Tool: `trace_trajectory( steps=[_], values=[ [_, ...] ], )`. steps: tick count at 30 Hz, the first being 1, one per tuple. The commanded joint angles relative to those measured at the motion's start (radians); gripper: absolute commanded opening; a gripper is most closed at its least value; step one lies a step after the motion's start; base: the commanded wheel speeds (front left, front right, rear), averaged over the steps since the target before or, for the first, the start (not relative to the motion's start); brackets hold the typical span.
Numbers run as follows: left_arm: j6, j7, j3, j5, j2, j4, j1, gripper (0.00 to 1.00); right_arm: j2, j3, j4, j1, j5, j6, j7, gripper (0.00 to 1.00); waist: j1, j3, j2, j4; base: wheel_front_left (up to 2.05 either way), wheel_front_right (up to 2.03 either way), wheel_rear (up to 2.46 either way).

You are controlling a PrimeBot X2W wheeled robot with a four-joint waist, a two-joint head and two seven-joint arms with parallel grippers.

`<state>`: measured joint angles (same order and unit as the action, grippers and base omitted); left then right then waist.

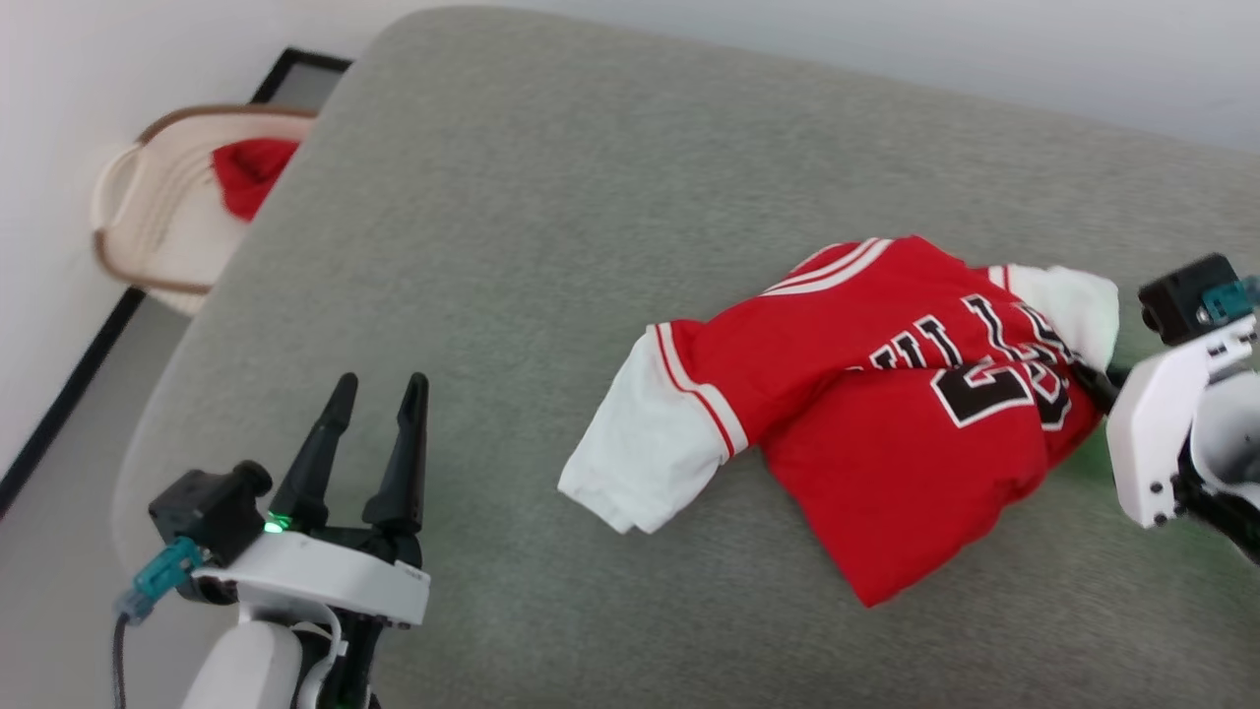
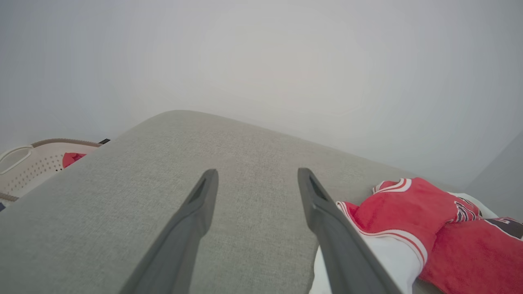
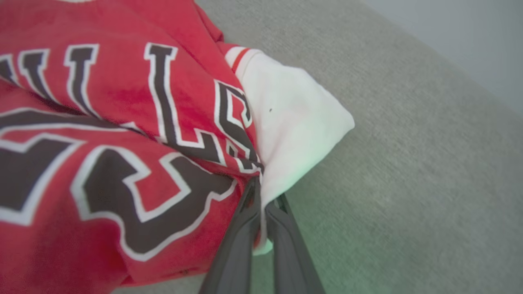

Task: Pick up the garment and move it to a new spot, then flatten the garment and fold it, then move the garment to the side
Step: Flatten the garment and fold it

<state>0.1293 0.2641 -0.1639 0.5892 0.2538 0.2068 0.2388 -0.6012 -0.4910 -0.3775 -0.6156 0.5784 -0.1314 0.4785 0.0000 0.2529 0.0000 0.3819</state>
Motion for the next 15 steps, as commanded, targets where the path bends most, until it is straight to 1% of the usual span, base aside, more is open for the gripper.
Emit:
trace_trajectory(
  steps=[1, 2, 3, 6, 11, 15],
  values=[
    [0.002, -0.001, 0.002, -0.004, 0.009, -0.002, -0.008, 1.0, 0.003, 0.023, 0.012, 0.035, -0.008, 0.001, 0.005, 0.0, 0.0, -0.037, 0.0, -0.069, 0.0, 0.0, 0.0],
    [0.002, -0.001, 0.002, -0.004, 0.009, -0.002, -0.008, 1.0, 0.003, 0.023, 0.012, 0.035, -0.008, 0.001, 0.005, 0.0, 0.0, -0.037, 0.0, -0.069, 0.0, 0.0, 0.0],
    [0.002, -0.001, 0.001, -0.005, 0.015, -0.002, -0.011, 1.0, 0.005, 0.057, 0.029, 0.075, -0.013, 0.001, 0.011, 0.0, 0.0, -0.043, 0.0, -0.093, 0.0, 0.0, 0.0],
    [0.002, -0.001, 0.002, -0.004, 0.024, -0.003, -0.015, 1.0, 0.017, 0.117, 0.059, 0.139, -0.024, 0.001, 0.018, 0.0, 0.0, -0.048, 0.0, -0.125, 0.0, 0.0, 0.0],
    [0.002, -0.001, -0.007, 0.007, 0.038, 0.005, -0.01, 1.0, 0.054, 0.216, 0.11, 0.245, -0.051, 0.001, 0.035, 0.0, 0.0, -0.05, 0.0, -0.17, 0.0, 0.0, 0.0],
    [0.002, -0.001, -0.02, 0.016, 0.047, 0.012, 0.0, 1.0, 0.089, 0.264, 0.144, 0.3, -0.076, 0.001, 0.041, 0.0, 0.0, -0.046, 0.0, -0.195, 0.0, 0.0, 0.0]
  ],
)
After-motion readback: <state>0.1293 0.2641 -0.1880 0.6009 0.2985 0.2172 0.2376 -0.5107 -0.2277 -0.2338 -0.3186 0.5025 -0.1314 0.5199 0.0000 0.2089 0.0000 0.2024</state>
